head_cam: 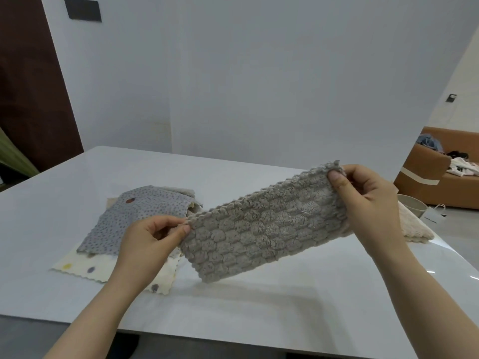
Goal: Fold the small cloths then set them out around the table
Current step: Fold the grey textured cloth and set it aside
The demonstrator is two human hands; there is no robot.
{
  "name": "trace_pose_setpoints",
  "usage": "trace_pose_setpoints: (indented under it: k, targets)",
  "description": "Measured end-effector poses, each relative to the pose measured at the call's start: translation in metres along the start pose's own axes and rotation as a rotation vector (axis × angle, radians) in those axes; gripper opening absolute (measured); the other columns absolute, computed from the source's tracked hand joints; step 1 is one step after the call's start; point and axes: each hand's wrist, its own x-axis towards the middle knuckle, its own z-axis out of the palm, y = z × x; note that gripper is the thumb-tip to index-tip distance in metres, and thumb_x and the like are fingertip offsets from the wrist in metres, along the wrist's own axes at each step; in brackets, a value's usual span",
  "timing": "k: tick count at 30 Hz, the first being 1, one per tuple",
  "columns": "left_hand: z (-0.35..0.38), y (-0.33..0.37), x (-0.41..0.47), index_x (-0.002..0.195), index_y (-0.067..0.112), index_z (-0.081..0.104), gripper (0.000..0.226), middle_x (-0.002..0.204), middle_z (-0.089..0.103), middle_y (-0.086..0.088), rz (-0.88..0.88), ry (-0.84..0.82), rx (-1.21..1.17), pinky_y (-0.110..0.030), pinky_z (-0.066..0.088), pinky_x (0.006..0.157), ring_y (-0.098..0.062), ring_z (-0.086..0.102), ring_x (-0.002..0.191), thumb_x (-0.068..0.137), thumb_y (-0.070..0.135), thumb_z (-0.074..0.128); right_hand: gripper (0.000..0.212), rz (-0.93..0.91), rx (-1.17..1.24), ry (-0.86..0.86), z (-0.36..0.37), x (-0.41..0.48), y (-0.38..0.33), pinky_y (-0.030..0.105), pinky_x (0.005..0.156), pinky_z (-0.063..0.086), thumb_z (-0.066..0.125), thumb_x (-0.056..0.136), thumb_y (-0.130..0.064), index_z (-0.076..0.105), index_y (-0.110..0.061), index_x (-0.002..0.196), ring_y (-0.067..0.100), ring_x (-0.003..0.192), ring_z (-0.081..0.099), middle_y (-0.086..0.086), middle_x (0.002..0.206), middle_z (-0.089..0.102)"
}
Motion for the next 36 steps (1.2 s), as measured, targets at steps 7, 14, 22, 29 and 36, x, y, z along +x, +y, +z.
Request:
trace_pose_setpoints:
  k: [7,14,22,29,36]
  targets:
    - [-0.005,-0.001,0.006,0.085,0.022,0.071,0.006,0.08,0.07,-0.019,0.011,-0.009,-0.061,-0.029,0.051,0.069,-0.032,0.067,0.077,0.08,0.02,0.072,0.019,0.018,-0.077,0.028,0.0,-0.014,0.021,0.029,0.057,0.037,0.057,0.095,-0.022,0.061,-0.012,0.08,0.022,0.063,0.048,0.02,0.073,0.055]
    - [0.007,-0.002,-0.003,0.085,0.018,0.058,0.019,0.072,0.059,-0.02,0.063,0.009,0.061,-0.039,0.044,0.061,-0.032,0.053,0.064,0.095,0.032,0.048,0.018,0.006,-0.13,0.005,0.006,-0.03,0.036,0.031,0.053,0.035,0.052,0.098,-0.02,0.057,-0.014,0.082,0.032,0.065,0.047,0.026,0.073,0.055]
    - [0.011,-0.012,0.001,0.081,0.02,0.06,0.016,0.068,0.06,-0.021,0.081,-0.008,0.147,-0.032,0.039,0.054,-0.03,0.052,0.055,0.092,0.031,0.055,0.016,0.114,-0.225,-0.036,0.006,-0.047,0.063,0.034,0.058,0.043,0.055,0.096,-0.025,0.058,-0.021,0.08,0.024,0.063,0.054,0.014,0.07,0.063]
    - [0.021,-0.024,-0.01,0.08,0.024,0.062,0.009,0.076,0.068,-0.007,-0.014,-0.036,0.136,-0.03,0.048,0.059,-0.03,0.063,0.075,0.088,0.029,0.064,0.02,0.249,-0.278,-0.08,0.011,-0.062,0.08,0.016,0.049,0.034,0.064,0.091,-0.021,0.06,-0.018,0.071,0.003,0.049,0.047,-0.005,0.058,0.057]
    - [0.024,-0.009,-0.022,0.094,0.019,0.066,0.011,0.081,0.072,-0.004,-0.123,-0.046,-0.064,-0.039,0.055,0.073,-0.019,0.067,0.076,0.084,0.023,0.069,0.016,0.304,-0.078,-0.041,0.016,-0.066,0.047,0.017,0.046,0.04,0.066,0.089,-0.019,0.061,-0.014,0.074,0.008,0.046,0.044,0.001,0.064,0.058]
